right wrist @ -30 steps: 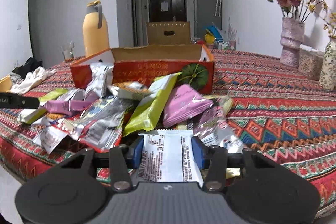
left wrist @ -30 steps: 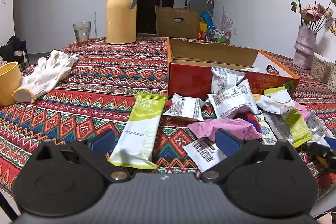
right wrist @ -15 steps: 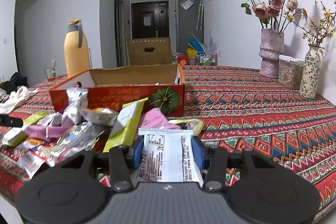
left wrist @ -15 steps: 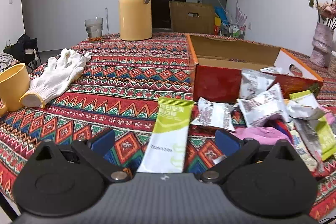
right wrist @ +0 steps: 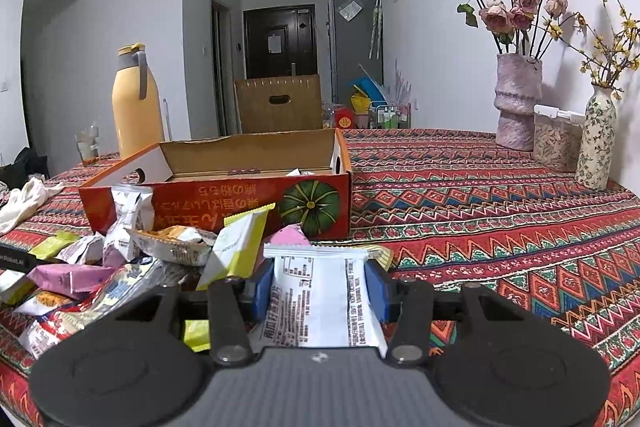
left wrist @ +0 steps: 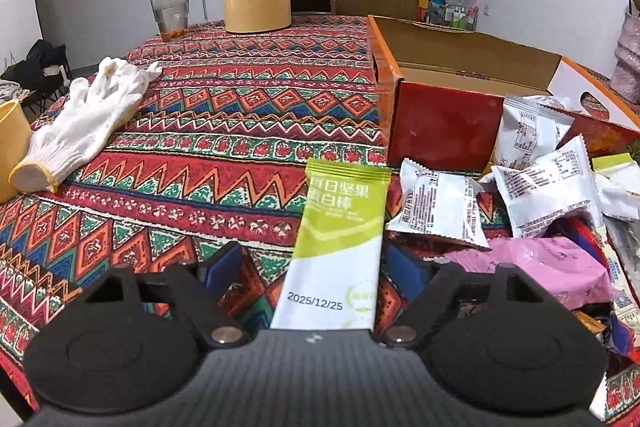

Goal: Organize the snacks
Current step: 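Grasp the green protein bar with the left gripper and lift it, then carry both packets into the box and open both grippers to drop them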

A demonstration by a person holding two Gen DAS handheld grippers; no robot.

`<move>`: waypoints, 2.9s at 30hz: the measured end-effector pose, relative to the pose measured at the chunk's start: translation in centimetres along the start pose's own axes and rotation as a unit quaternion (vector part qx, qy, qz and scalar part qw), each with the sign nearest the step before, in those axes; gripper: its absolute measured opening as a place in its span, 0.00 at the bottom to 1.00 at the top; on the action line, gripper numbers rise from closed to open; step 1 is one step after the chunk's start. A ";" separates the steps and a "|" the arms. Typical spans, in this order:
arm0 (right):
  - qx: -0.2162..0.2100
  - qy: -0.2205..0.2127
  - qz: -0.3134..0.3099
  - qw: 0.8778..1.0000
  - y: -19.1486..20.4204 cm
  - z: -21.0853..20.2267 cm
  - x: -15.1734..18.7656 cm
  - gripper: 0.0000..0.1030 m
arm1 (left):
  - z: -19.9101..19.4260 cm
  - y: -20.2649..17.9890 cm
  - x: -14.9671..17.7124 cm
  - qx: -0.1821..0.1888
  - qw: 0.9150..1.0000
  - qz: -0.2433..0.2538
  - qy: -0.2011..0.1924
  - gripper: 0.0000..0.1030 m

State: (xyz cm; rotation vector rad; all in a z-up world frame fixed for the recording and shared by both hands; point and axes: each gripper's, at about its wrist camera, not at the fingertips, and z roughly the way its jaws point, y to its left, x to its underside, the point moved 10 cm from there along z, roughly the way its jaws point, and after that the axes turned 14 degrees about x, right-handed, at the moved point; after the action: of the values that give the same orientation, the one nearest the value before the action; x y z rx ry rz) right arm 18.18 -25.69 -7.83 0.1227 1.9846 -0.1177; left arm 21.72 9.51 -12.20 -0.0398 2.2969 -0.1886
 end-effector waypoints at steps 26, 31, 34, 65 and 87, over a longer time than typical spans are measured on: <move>-0.020 -0.018 0.010 1.000 1.2 -0.4 -1.9 0.46 | -1.7 -1.4 -1.3 0.015 0.999 0.005 -0.030 0.38; -0.025 -0.027 0.011 0.999 1.7 -0.1 -3.1 0.46 | -2.8 -1.9 -2.9 0.017 0.998 0.008 -0.052 0.38; -0.028 -0.033 0.012 0.999 2.0 0.2 -3.8 0.46 | -3.2 -2.5 -4.1 0.019 0.998 0.013 -0.063 0.38; -0.050 -0.050 0.003 0.997 8.4 12.3 -14.3 0.46 | 3.4 -10.1 -17.1 0.055 0.990 0.053 -0.122 0.38; -0.029 -0.010 0.000 1.000 8.1 15.6 -11.9 0.75 | 7.3 -8.3 -15.6 0.057 0.993 0.024 -0.104 0.89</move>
State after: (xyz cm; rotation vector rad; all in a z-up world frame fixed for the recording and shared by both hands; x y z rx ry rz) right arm 38.21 -20.25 -3.50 0.0826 1.9654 -0.0605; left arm 37.30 1.77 -4.25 0.0523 2.0742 -0.2761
